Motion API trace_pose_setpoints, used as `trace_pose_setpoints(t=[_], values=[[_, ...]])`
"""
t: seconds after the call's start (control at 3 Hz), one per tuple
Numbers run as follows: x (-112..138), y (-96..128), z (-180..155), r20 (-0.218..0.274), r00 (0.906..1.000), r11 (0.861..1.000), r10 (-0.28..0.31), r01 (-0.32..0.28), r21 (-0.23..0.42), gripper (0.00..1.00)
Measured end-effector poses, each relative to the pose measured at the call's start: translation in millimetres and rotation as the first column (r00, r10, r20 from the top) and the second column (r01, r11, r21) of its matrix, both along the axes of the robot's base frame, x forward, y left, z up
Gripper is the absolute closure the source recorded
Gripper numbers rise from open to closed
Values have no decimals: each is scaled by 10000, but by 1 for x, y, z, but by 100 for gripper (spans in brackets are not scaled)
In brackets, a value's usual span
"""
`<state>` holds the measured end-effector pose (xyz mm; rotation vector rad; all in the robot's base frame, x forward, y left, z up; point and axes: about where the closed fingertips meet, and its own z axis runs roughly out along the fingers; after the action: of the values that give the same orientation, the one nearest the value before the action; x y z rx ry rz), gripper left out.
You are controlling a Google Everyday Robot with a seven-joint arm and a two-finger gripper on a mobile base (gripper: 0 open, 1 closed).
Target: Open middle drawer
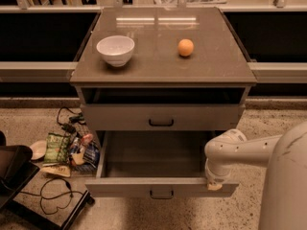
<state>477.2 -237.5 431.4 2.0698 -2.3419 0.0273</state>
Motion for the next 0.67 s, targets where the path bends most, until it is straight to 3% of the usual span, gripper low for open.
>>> trace_pose_setpoints(t=[0.67], values=[[-2, 0, -2, -48, 10000, 10000, 2, -2, -3, 53]])
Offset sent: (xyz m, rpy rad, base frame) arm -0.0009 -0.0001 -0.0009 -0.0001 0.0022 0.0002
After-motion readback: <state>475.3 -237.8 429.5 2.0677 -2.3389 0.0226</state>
